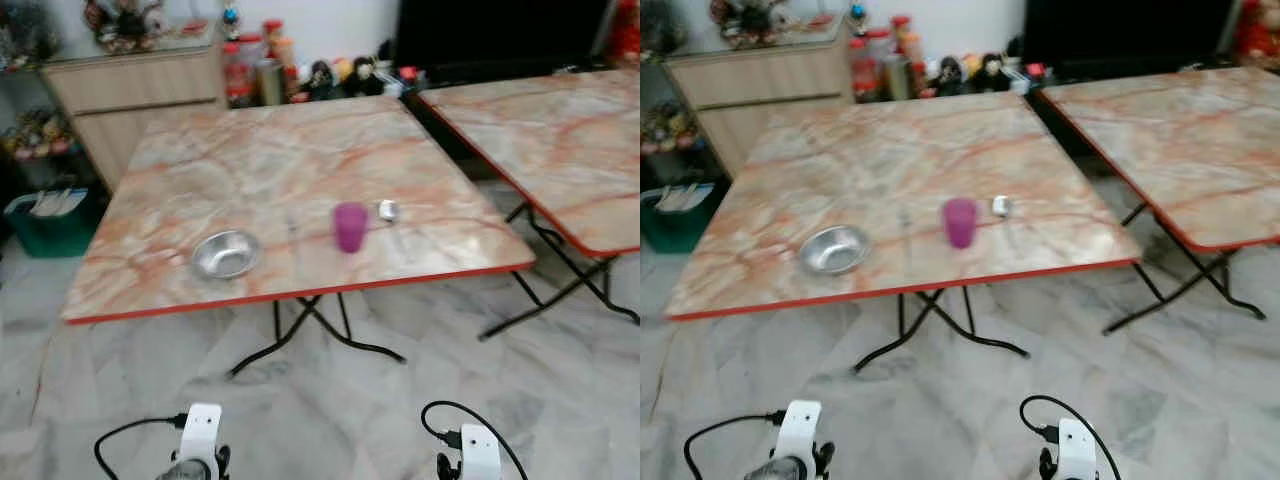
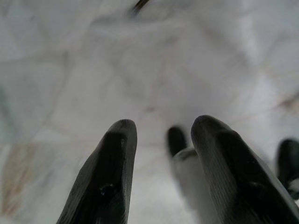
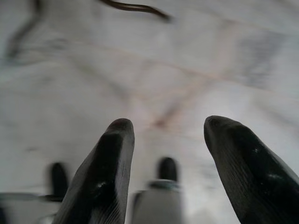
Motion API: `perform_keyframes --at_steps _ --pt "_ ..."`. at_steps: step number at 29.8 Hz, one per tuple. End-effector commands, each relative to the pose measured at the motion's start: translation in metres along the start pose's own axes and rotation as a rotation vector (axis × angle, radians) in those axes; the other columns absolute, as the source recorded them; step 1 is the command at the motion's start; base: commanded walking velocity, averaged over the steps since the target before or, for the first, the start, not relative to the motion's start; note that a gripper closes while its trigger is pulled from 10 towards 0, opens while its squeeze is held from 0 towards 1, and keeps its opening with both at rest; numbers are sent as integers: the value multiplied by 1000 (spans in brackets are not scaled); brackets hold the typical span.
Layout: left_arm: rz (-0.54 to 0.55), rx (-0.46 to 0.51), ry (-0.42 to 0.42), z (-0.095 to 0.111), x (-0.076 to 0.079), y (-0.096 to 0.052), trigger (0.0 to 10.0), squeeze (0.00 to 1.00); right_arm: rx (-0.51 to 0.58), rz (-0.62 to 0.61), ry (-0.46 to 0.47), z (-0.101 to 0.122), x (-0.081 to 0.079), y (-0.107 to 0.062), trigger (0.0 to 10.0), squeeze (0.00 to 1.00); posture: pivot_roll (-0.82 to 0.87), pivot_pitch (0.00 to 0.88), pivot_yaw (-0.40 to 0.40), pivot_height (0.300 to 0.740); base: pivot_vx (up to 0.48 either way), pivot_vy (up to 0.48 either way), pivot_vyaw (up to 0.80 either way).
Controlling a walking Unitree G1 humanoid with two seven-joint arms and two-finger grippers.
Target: Setting the table
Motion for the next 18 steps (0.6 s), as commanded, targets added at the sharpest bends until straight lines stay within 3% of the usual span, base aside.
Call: perform_keyframes --at_steps 1,18 --pt "-5 24 -12 8 3 1 10000 0 5 -21 8 2 8 0 10000 0 11 0 1 736 0 0 0" --pt "-10 56 -17 16 4 2 10000 0 12 -13 13 4 5 1 10000 0 14 0 6 736 0 0 63"
Point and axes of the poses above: a point about 5 cm out from each wrist's last joint towards the gripper, its own y axis pointing out of the wrist towards the gripper, its own z axis along the axis of the wrist's last joint, x = y × z, the point moved 4 cm from there along y, pointing out of the wrist towards the gripper, and after that the axes turned 1 degree about -y, right-handed, at the moved point
